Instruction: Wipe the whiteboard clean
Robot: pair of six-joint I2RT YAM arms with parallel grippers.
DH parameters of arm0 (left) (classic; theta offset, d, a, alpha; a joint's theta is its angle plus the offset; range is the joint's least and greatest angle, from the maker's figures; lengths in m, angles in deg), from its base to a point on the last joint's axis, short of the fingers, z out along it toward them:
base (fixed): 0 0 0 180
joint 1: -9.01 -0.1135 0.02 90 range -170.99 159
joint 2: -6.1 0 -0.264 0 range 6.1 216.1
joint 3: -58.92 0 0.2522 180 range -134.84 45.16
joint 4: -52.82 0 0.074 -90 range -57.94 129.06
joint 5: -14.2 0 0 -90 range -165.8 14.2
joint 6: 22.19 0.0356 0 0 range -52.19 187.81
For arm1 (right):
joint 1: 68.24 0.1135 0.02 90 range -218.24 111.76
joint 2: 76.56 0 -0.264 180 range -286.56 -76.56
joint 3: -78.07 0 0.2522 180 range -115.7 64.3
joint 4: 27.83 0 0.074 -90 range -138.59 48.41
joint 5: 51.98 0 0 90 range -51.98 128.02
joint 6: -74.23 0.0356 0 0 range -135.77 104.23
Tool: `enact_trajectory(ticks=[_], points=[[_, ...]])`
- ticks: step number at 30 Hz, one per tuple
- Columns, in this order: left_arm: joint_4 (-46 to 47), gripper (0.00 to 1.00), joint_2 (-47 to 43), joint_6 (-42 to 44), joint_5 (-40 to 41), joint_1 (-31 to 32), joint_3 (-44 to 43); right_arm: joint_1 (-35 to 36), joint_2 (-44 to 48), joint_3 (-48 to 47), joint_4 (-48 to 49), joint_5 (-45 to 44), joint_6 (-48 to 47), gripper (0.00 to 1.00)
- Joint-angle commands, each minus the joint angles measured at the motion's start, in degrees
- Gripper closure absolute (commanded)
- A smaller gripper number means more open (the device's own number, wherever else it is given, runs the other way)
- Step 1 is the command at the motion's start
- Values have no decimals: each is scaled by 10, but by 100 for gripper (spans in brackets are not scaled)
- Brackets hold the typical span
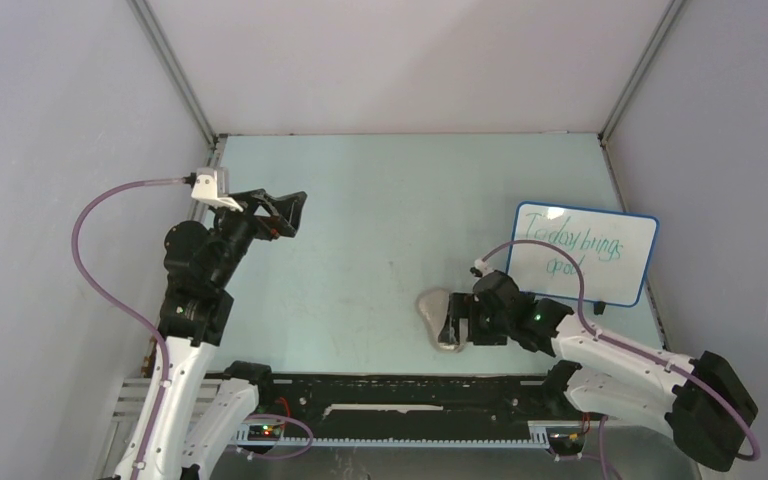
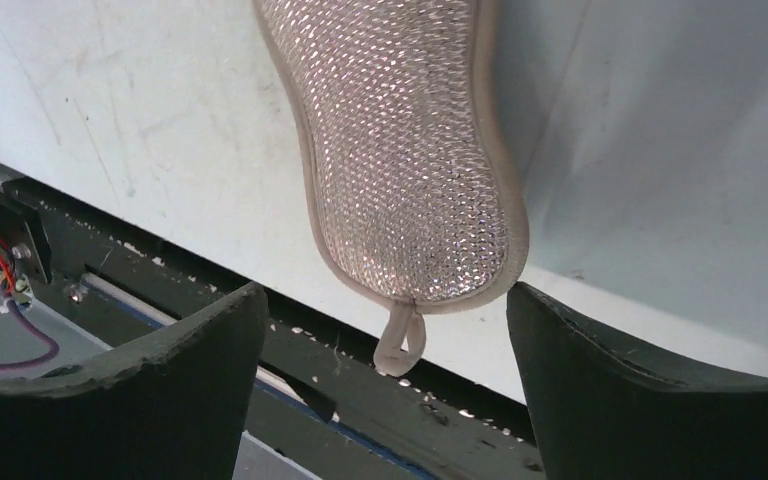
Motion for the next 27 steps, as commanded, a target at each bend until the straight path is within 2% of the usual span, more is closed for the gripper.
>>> enact_trajectory(ticks=[1, 5, 8, 10, 18, 24, 27], points=[[15, 0, 0, -2, -5, 4, 12, 35, -7, -13, 6, -63, 34, 9], [15, 0, 2, -2, -5, 6, 12, 44, -60, -85, -106, -183, -6, 10], [15, 0, 3, -2, -4, 6, 11, 63, -108, -145, -161, -240, -29, 10], [14, 0, 2, -1, -3, 7, 11, 75, -131, -174, -164, -246, -45, 10], [13, 0, 4, -2, -2, 7, 12, 100, -242, -242, -90, -193, -67, 23], [15, 0, 7, -3, -6, 7, 10, 137, -354, -314, -122, -247, -55, 24], [14, 0, 5, -3, -7, 7, 10, 152, -387, -320, -123, -265, -46, 23]])
